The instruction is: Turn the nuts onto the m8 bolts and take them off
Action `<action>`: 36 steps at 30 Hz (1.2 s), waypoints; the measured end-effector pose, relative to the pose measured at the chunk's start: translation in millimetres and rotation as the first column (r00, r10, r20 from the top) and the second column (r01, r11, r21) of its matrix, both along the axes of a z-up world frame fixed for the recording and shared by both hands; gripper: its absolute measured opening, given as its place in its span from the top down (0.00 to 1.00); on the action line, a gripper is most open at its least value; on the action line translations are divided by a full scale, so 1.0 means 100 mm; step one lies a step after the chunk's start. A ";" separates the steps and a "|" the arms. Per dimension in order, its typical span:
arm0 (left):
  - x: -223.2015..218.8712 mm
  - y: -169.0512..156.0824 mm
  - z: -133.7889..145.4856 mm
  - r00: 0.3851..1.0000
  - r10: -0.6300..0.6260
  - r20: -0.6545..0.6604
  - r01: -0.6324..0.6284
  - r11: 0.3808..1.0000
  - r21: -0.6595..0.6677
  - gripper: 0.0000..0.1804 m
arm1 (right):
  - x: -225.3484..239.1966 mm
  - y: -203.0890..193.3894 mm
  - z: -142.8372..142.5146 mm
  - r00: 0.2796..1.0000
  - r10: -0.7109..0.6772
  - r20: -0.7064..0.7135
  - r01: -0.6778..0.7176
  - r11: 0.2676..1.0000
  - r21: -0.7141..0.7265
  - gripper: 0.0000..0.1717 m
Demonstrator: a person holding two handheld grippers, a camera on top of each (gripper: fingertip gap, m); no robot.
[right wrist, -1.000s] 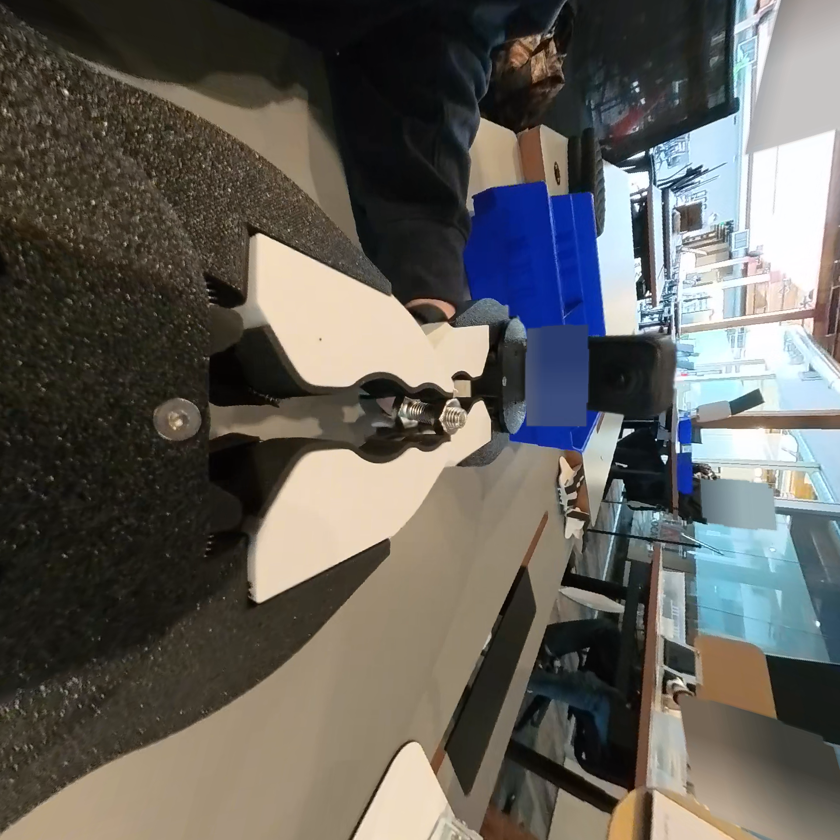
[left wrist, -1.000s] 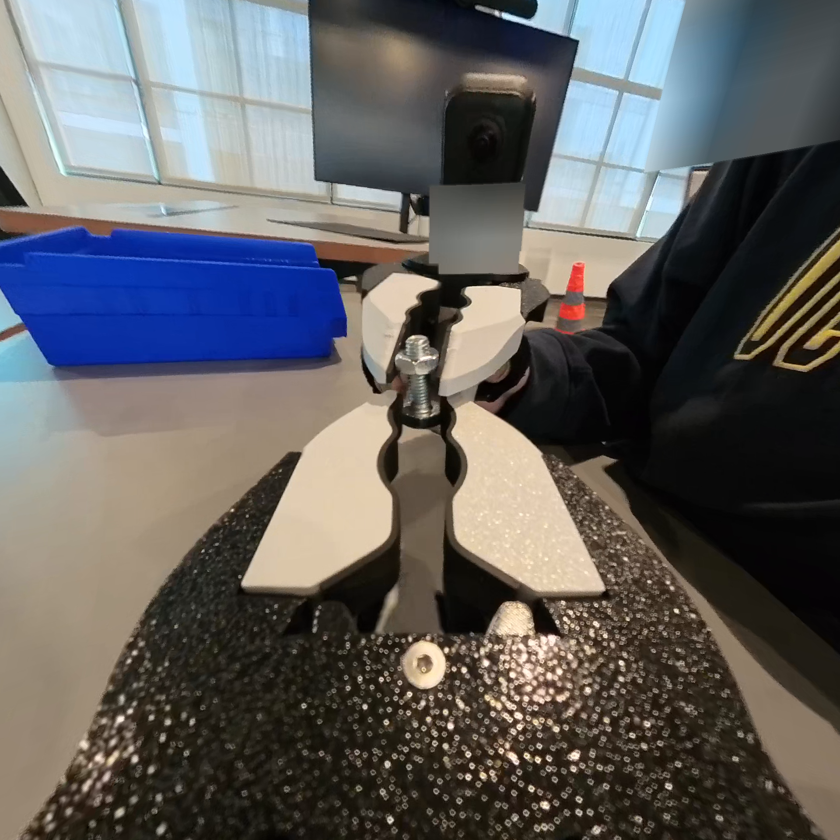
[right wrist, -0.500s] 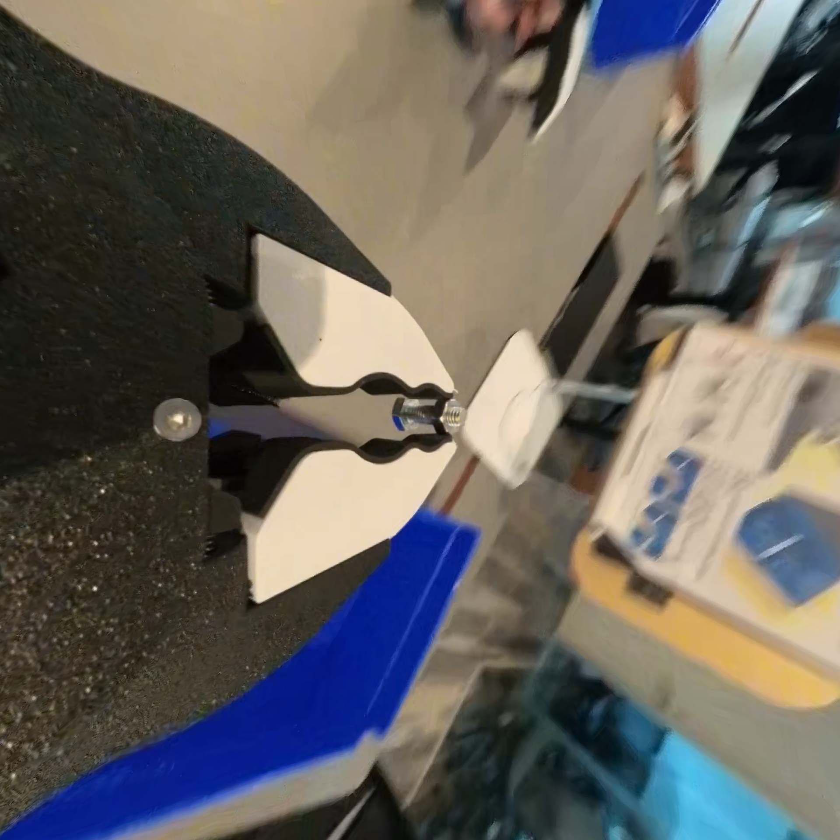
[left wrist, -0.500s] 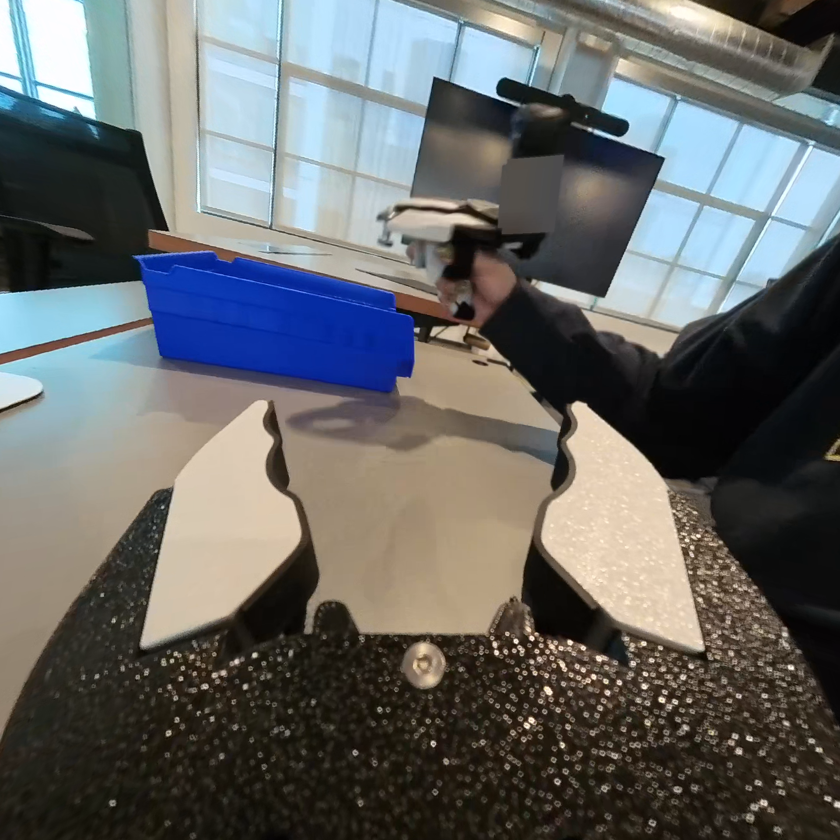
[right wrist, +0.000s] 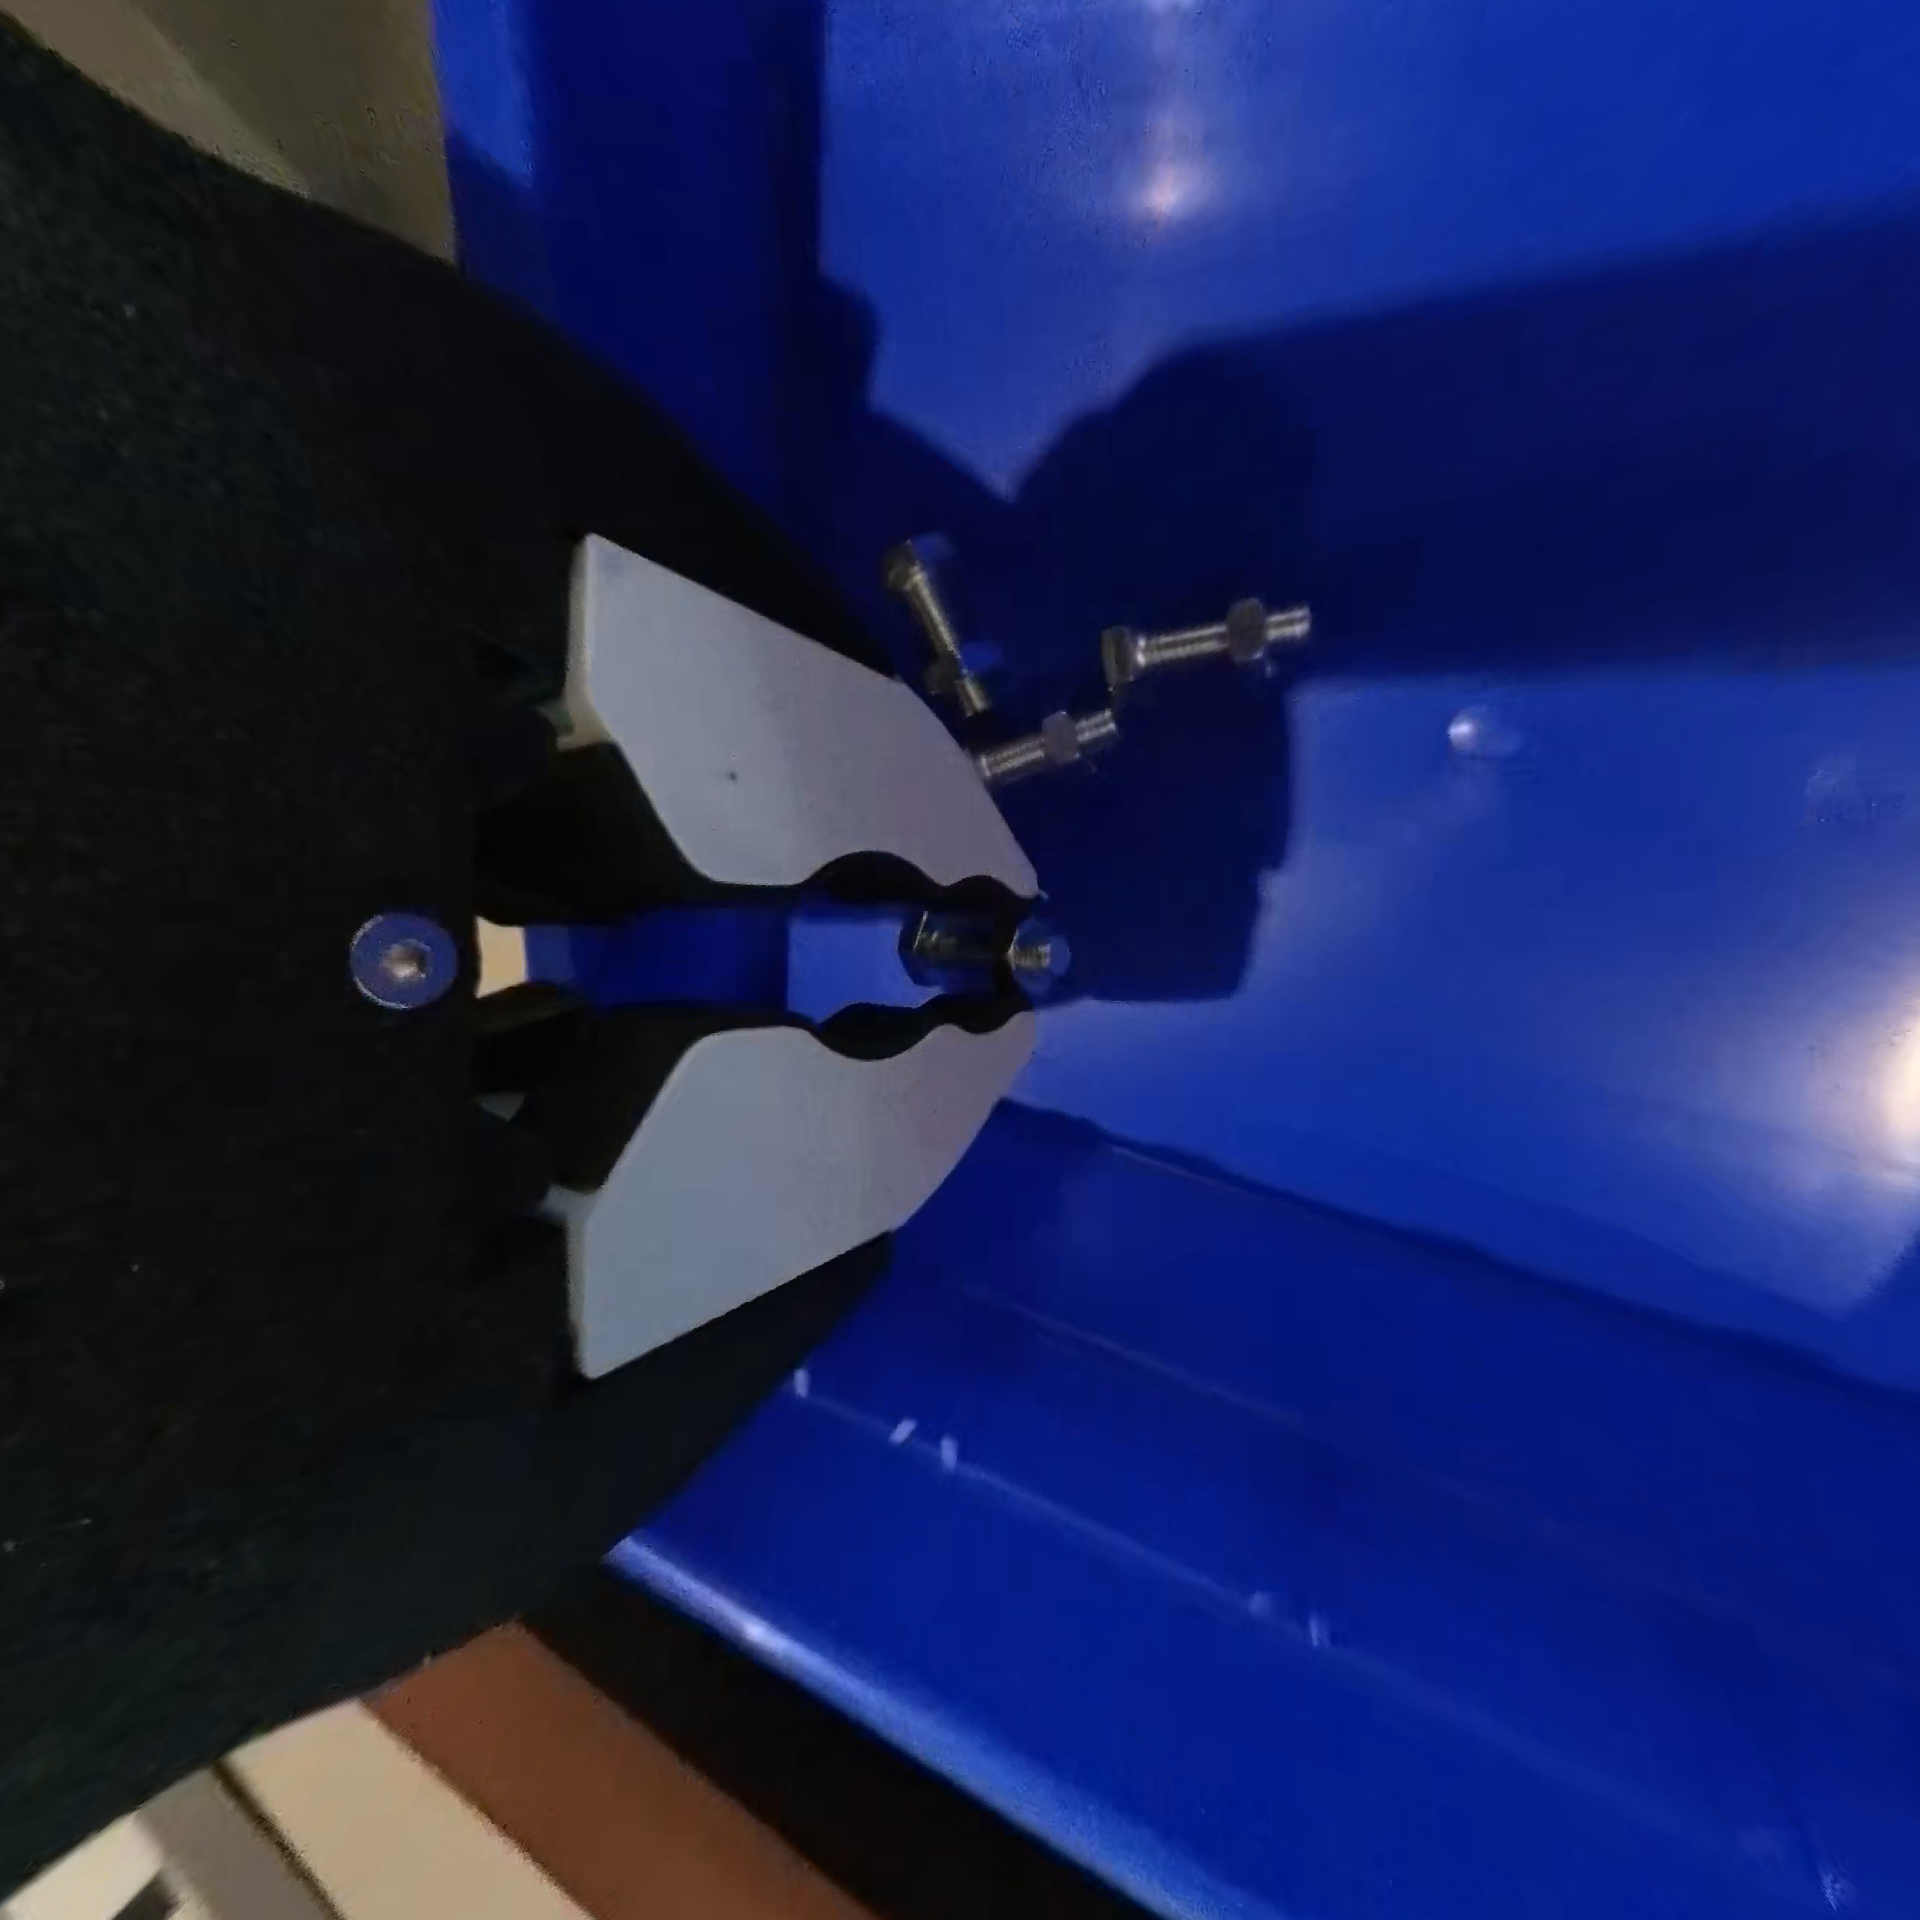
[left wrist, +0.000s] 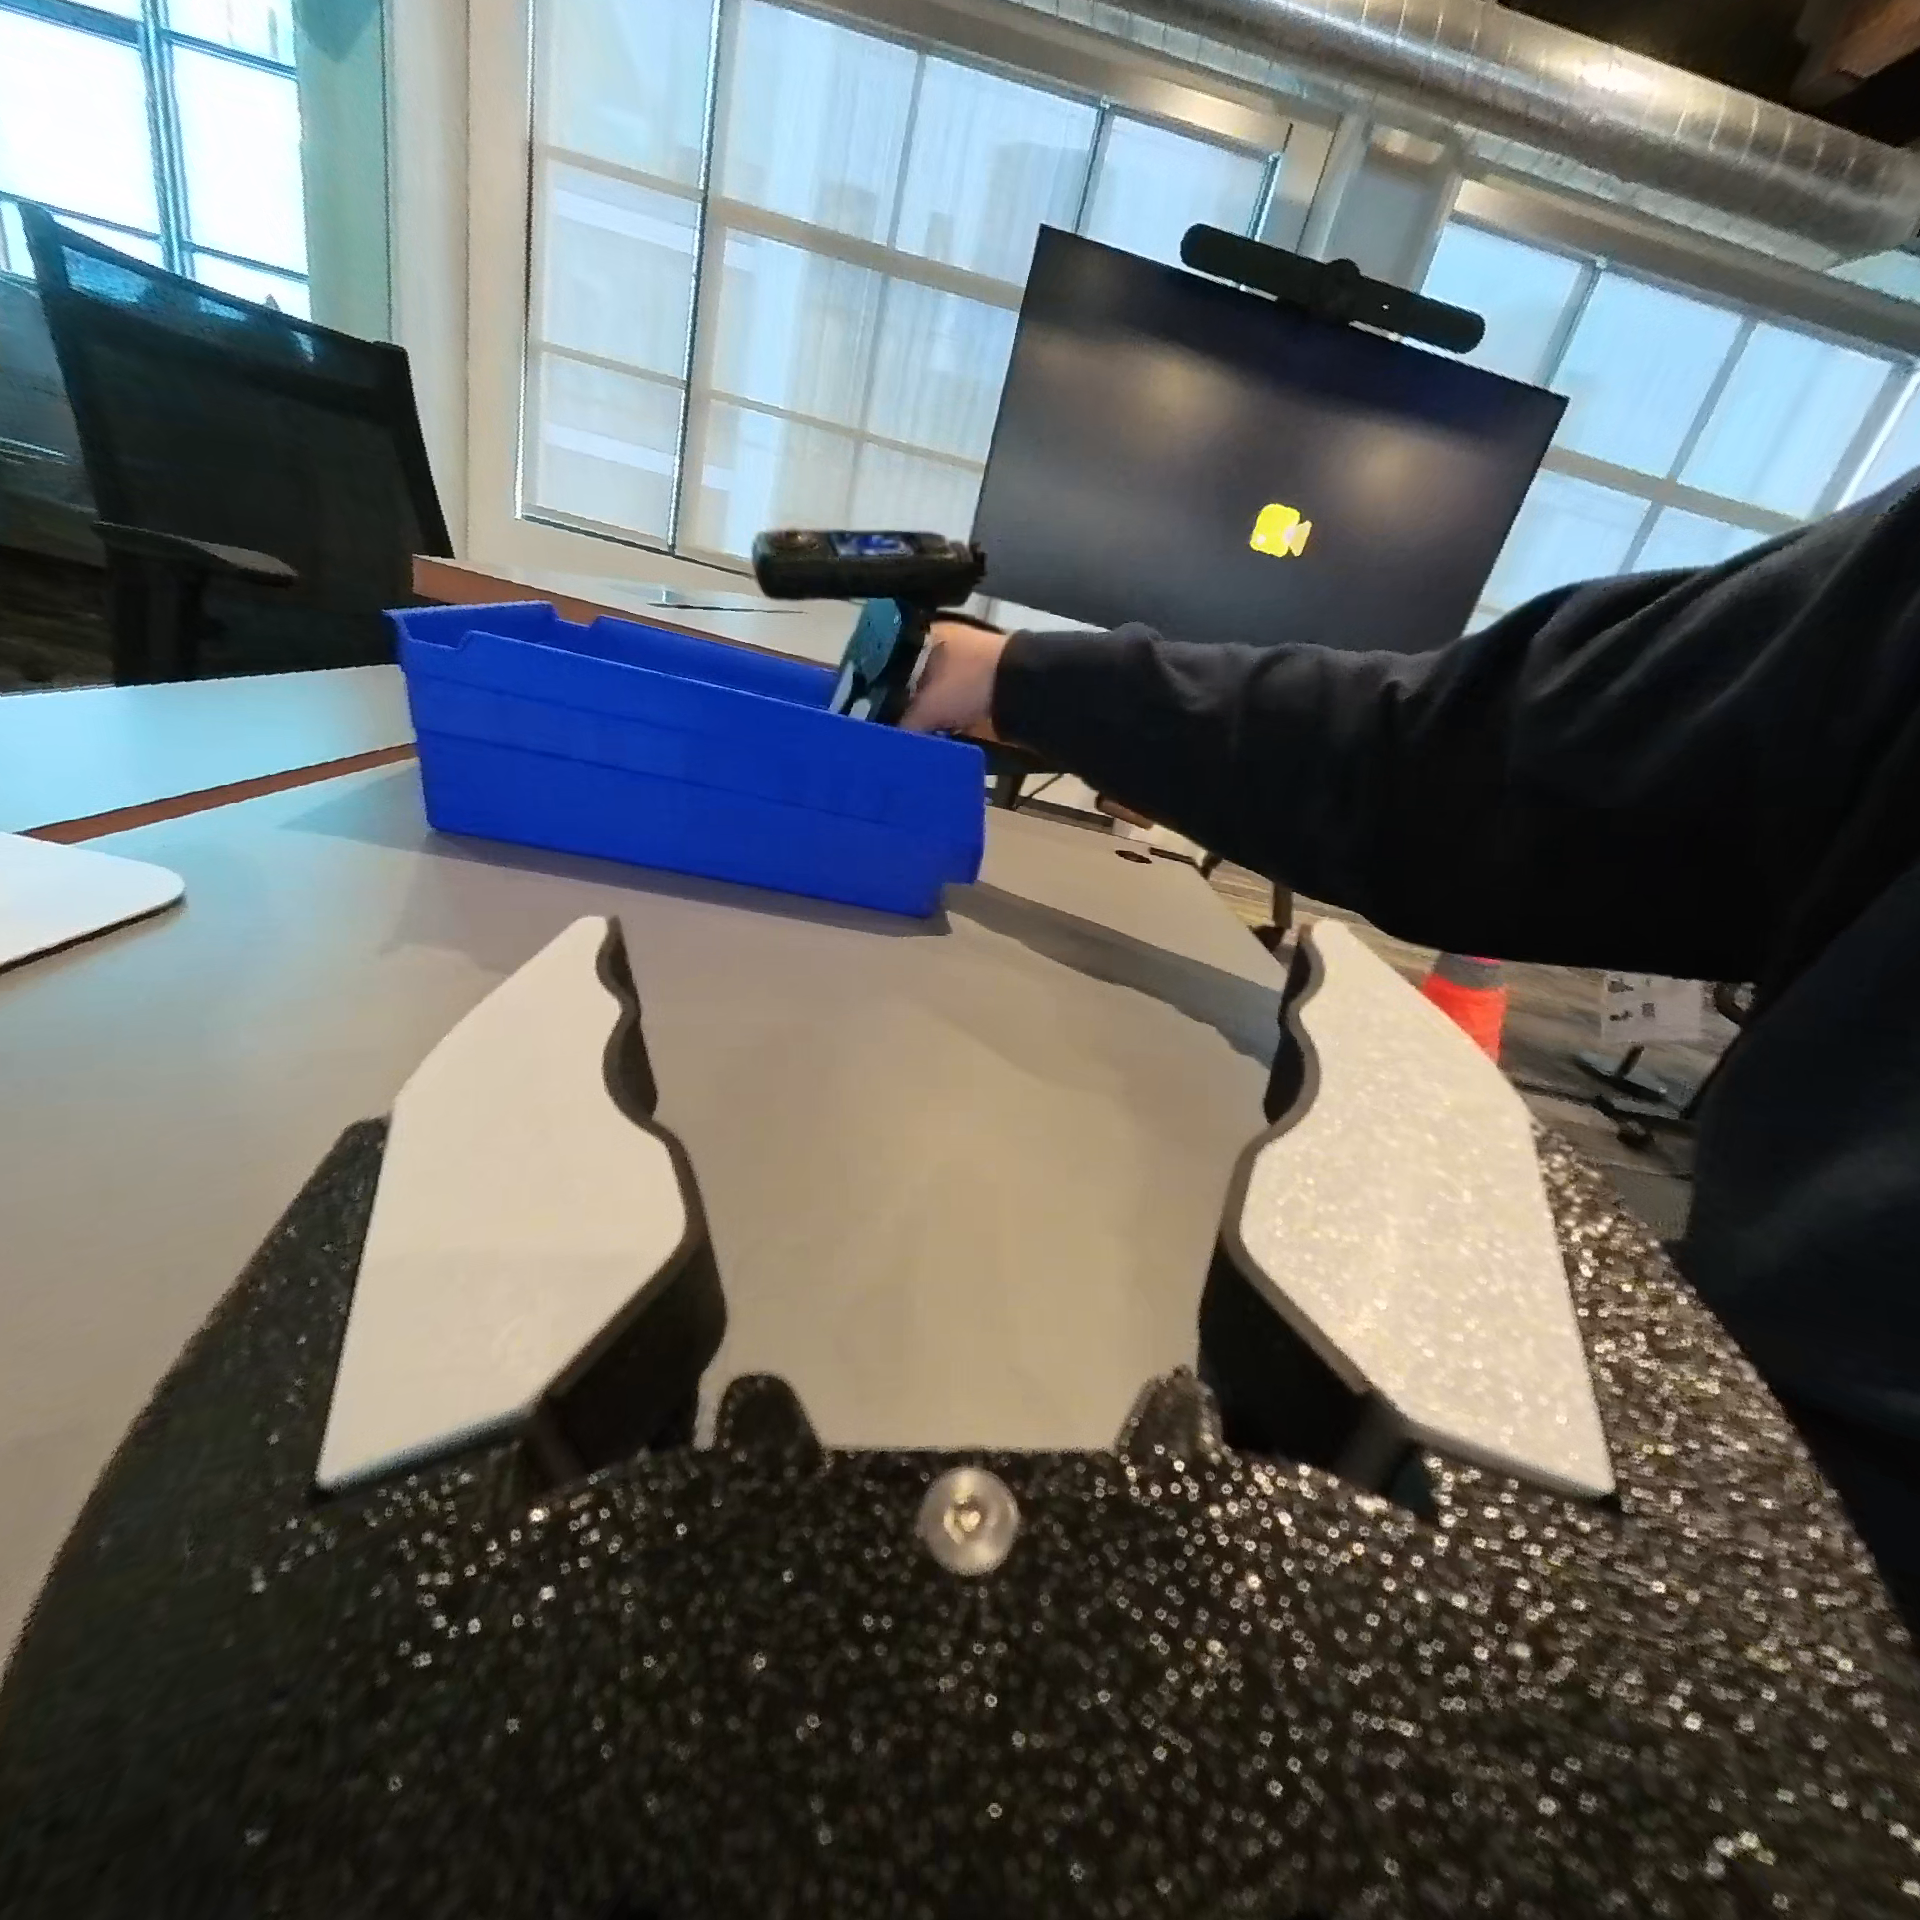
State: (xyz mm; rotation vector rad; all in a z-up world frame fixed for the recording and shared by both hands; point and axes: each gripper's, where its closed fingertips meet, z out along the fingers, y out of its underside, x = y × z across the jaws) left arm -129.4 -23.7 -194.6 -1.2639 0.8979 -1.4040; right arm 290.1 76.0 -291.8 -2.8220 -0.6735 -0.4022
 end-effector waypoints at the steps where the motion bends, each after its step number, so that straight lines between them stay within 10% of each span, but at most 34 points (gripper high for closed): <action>1: -0.01 0.01 0.00 1.000 0.006 0.000 -0.006 1.000 0.000 0.35 | -0.01 0.01 -0.03 1.000 -0.012 -0.026 0.012 1.000 -0.012 0.92; 8: -0.01 0.03 -0.01 1.000 0.014 -0.004 -0.014 1.000 -0.007 0.35 | -0.08 0.03 -0.05 0.993 -0.034 -0.115 0.037 0.999 0.026 0.82; 13: -0.03 0.08 0.00 0.999 0.046 0.006 -0.046 0.999 -0.007 0.37 | -0.44 0.09 0.70 0.970 -0.001 -0.243 0.103 0.908 0.407 0.85; 19: -0.27 0.36 0.06 0.942 0.335 0.003 -0.334 0.939 0.082 0.44 | -1.91 -0.36 1.36 0.759 0.330 -0.561 0.181 0.721 0.669 0.84; 26: -0.52 0.52 0.06 0.886 0.463 0.023 -0.463 0.887 -0.004 0.63 | -3.17 -0.39 1.16 0.721 0.600 -0.347 0.117 0.388 0.914 0.82; 36: -0.56 0.56 0.02 0.813 0.579 -0.061 -0.570 0.813 0.123 0.71 | -3.70 -0.45 0.89 0.695 0.691 -0.196 0.055 0.221 0.974 0.84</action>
